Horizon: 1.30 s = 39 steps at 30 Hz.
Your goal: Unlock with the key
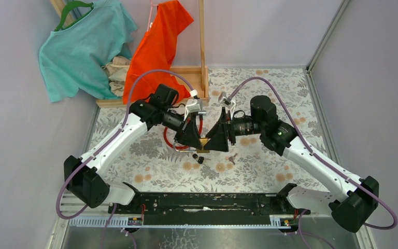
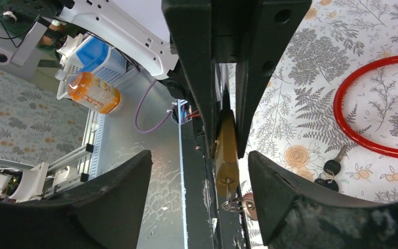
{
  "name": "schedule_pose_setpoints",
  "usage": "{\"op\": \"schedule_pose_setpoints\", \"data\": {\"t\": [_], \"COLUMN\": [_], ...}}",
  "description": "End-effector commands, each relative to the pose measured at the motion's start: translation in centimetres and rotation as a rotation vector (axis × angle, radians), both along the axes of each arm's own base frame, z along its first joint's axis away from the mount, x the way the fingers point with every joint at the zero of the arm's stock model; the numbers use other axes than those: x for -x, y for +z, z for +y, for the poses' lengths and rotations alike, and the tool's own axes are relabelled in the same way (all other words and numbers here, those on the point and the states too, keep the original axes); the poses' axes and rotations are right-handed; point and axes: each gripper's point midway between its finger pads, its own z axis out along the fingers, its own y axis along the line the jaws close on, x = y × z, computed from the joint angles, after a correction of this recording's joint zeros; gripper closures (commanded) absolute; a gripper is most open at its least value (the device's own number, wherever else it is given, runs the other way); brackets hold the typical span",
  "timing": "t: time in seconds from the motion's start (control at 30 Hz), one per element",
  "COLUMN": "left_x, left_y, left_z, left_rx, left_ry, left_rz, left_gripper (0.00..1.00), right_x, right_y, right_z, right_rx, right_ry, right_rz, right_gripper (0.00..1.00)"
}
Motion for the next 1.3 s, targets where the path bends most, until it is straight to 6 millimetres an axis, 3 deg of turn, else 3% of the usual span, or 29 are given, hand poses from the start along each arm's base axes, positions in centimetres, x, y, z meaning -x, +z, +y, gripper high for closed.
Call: {"op": "schedule_pose_setpoints", "data": {"t": [0.0,0.3,0.33,0.47,0.57,0.73,0.8,1.03,1.17,1.27], "left_x": [0.4,-0.2,-0.2,-0.3,-0.4,0.1,0.4,-0.8,-3.3,-5.0], "left_y": [3.8,4.1,4.1,4.0,3.7,2.2,1.1,-3.1,-4.7,-5.4], "left_z": [0.0,-0.1,-0.1,0.0,0.4,1.5,2.4,4.6,4.4,4.3], "left_rx": [0.124,0.121,0.12,0.115,0.095,0.05,0.013,-0.131,-0.183,-0.222], "left_ry": [-0.045,-0.033,-0.033,-0.039,-0.039,-0.106,-0.141,-0.122,0.017,0.093], "left_rz": [-0.056,-0.076,-0.077,-0.098,-0.123,-0.206,-0.227,-0.268,-0.362,-0.424], "left_gripper": [0.99,0.99,0.99,0.99,0.91,0.53,0.45,0.34,0.39,0.52], "right_x": [0.9,-0.1,-0.3,-0.9,-1.0,-1.2,-1.3,-1.4,-1.5,-1.9], "right_y": [1.2,0.0,-0.3,-0.3,0.2,0.4,0.5,1.0,1.3,1.5], "right_z": [0.5,1.2,1.2,1.2,1.0,0.6,0.5,0.0,0.0,-0.1], "right_rx": [-0.053,-0.017,-0.003,0.01,-0.004,-0.011,-0.006,-0.019,-0.029,-0.04], "right_ry": [0.053,0.008,0.001,-0.038,-0.068,-0.102,-0.107,-0.112,-0.114,-0.131], "right_rz": [-0.009,0.031,0.038,0.044,0.041,0.036,0.035,0.028,0.032,0.038], "right_gripper": [0.29,0.51,0.57,0.99,1.0,1.0,1.0,1.0,1.0,1.0]}}
